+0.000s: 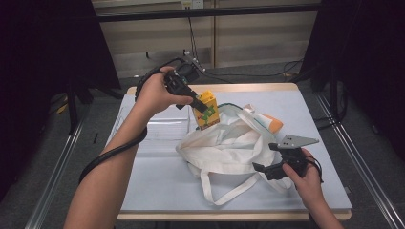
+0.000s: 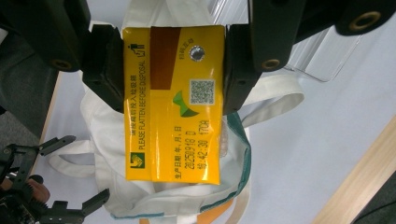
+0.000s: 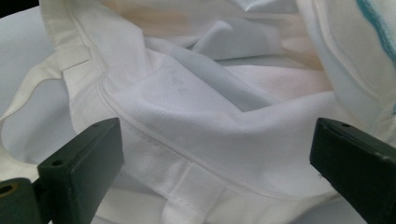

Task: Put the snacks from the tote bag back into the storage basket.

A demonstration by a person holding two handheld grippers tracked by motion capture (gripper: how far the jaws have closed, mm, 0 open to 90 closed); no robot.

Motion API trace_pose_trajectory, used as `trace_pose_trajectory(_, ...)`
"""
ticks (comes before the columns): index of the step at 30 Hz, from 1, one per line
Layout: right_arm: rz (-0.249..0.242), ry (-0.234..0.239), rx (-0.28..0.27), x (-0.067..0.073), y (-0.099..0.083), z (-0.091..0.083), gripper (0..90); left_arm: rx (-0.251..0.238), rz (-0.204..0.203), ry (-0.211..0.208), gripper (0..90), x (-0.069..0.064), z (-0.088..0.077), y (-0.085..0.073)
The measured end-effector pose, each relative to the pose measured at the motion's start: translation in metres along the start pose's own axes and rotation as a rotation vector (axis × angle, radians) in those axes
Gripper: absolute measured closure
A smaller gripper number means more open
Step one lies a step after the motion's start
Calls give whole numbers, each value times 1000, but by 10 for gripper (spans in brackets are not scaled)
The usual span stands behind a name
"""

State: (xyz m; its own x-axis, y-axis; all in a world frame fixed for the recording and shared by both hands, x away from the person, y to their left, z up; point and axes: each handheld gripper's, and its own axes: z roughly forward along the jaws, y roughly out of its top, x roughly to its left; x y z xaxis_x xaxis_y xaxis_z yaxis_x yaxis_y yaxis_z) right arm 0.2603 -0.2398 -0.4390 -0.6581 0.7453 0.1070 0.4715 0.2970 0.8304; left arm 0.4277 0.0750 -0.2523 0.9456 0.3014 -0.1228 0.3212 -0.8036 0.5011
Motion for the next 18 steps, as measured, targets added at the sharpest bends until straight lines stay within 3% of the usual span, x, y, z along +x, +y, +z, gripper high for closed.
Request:
trace_pose_trajectory(2,-2,-2,0,0,0,1,26,-2,8,8,497,2,-3,-2)
trace_pose_trajectory(3,-3,1,1,1,0,1,26,-6,-9,1,497,2,-4,-4)
trace_pose_trajectory(4,-4,1,1,1,0,1,25,3,14,7,497,4,-5,-4)
trace_pose_trajectory(7,-1,2,1,1,0,1,25,3,8,12,497,7,-8,-8)
trace_pose_trajectory(8,-1,1,2,1,0,2,25,-15,-33,6,497,5,-8,-9)
trace_pose_trajectory(11,-2,1,2,1,0,2,25,11,5,10,496,10,-12,-12)
trace_pose_trajectory(13,-3,1,2,2,0,2,24,-19,-37,15,496,8,-12,-14)
trace_pose_trajectory(14,-1,2,4,2,0,2,24,7,1,12,496,11,-15,-14)
trace_pose_trajectory(15,-2,3,5,2,0,2,24,-14,-26,14,496,10,-15,-16)
trace_pose_trajectory(16,-1,5,4,2,0,2,25,10,-4,19,496,12,-17,-16)
trace_pose_trajectory(18,-3,9,4,2,0,3,25,-3,-20,20,496,13,-19,-19)
